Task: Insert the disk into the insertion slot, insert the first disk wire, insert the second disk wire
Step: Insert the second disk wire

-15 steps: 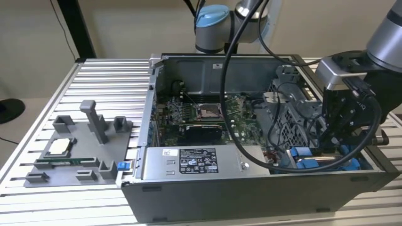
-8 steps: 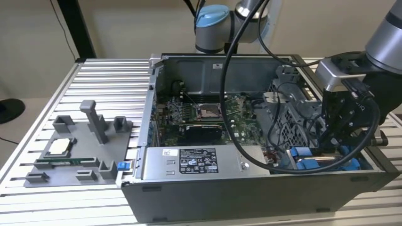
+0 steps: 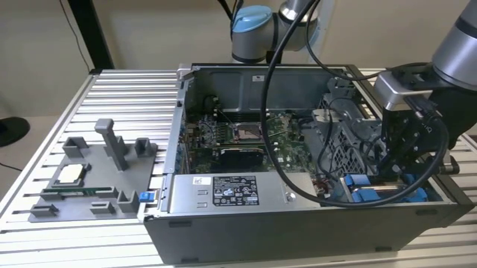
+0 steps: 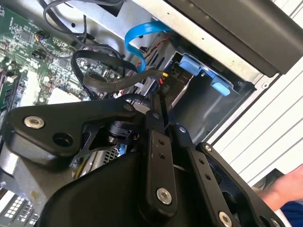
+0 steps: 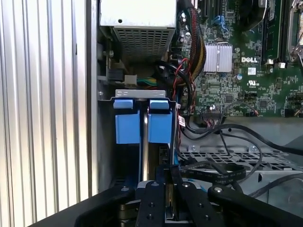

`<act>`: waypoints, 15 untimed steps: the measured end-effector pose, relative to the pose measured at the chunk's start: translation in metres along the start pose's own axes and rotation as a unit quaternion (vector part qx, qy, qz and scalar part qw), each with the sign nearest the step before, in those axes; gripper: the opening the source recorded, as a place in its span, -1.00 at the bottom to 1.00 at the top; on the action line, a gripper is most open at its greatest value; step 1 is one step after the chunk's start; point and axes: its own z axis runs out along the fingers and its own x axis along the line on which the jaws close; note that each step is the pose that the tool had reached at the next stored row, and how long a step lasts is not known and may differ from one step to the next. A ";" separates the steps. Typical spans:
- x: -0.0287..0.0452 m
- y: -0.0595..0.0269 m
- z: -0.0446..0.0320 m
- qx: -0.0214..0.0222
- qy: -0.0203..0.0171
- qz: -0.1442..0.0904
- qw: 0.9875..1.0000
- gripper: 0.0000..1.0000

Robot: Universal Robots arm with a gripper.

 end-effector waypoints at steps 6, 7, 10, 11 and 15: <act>0.0001 0.0000 0.0024 0.001 0.000 0.000 1.000 -1.00; 0.0001 0.0000 0.0027 0.001 0.000 0.000 1.000 -1.00; 0.0001 0.0000 0.0030 0.001 0.000 0.000 1.000 -1.00; 0.0001 0.0000 0.0029 0.001 0.000 0.000 1.000 -1.00; 0.0000 0.0000 0.0011 0.001 -0.001 0.000 1.000 -1.00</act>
